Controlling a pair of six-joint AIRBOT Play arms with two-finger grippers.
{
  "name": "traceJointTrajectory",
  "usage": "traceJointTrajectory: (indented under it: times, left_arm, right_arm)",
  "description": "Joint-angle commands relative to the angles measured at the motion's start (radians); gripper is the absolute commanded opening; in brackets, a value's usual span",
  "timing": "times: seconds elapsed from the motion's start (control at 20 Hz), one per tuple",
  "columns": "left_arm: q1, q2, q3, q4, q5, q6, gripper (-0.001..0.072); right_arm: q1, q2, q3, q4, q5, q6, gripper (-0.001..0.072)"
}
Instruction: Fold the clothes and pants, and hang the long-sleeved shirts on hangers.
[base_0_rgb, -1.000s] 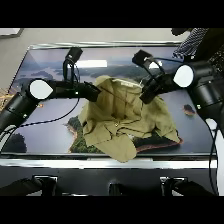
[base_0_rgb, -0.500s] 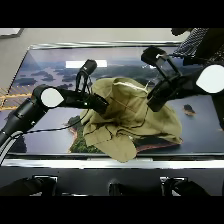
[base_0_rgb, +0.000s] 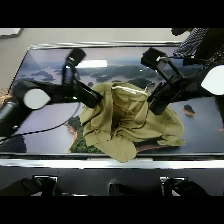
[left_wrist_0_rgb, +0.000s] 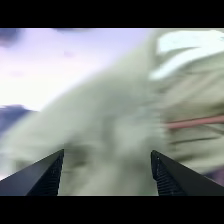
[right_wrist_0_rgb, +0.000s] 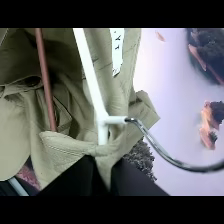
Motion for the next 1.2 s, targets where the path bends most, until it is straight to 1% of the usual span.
traceJointTrajectory:
  times: [0.0, 0.1, 0.15, 0.25, 0.35, 0.45, 0.5, 0.65, 0.75, 0.85, 1.1, 1.15]
  left_arm:
    - [0.099, 0.056, 0.002, 0.064, -0.017, 0.129, 0.0613]
    - [0.141, 0.044, 0.002, 0.018, -0.030, 0.315, 0.0613]
    - [0.148, 0.033, 0.002, 0.014, -0.036, 0.378, 0.0614]
    - [0.149, 0.009, 0.000, 0.005, -0.036, 0.448, 0.0613]
    - [0.149, -0.012, 0.000, -0.069, -0.045, 0.510, 0.0613]
    - [0.150, -0.028, 0.000, -0.170, -0.101, 0.601, 0.0613]
    - [0.150, -0.034, 0.000, -0.215, -0.140, 0.640, 0.0613]
    - [0.149, -0.043, -0.001, -0.273, -0.217, 0.724, 0.0611]
    - [0.149, -0.053, -0.001, -0.297, -0.218, 0.757, 0.0609]
    - [0.149, -0.074, -0.001, -0.326, -0.218, 0.800, 0.0607]
    - [0.149, -0.145, -0.001, -0.330, -0.216, 0.803, 0.0604]
    - [0.150, -0.153, 0.000, -0.329, -0.215, 0.810, 0.0589]
  right_arm:
    - [0.001, -0.013, 0.001, 0.010, -0.019, -0.099, 0.0036]
    - [0.001, -0.035, 0.001, 0.026, -0.019, -0.190, 0.0036]
    - [0.001, -0.050, 0.001, 0.038, -0.020, -0.237, 0.0036]
    - [0.001, -0.085, 0.001, 0.061, -0.028, -0.296, 0.0036]
    - [0.001, -0.114, 0.001, 0.070, -0.051, -0.340, 0.0036]
    - [0.001, -0.130, 0.001, 0.070, -0.066, -0.379, 0.0037]
    - [0.001, -0.139, 0.001, 0.070, -0.069, -0.379, 0.0037]
    - [0.001, -0.160, 0.001, 0.075, -0.068, -0.397, 0.0037]
    - [0.001, -0.162, 0.001, 0.103, -0.076, -0.435, 0.0037]
    - [0.001, -0.162, 0.001, 0.120, -0.075, -0.439, 0.0037]
    - [0.001, -0.153, 0.001, 0.130, -0.071, -0.439, 0.0037]
    - [0.001, -0.152, 0.001, 0.130, -0.071, -0.439, 0.0037]
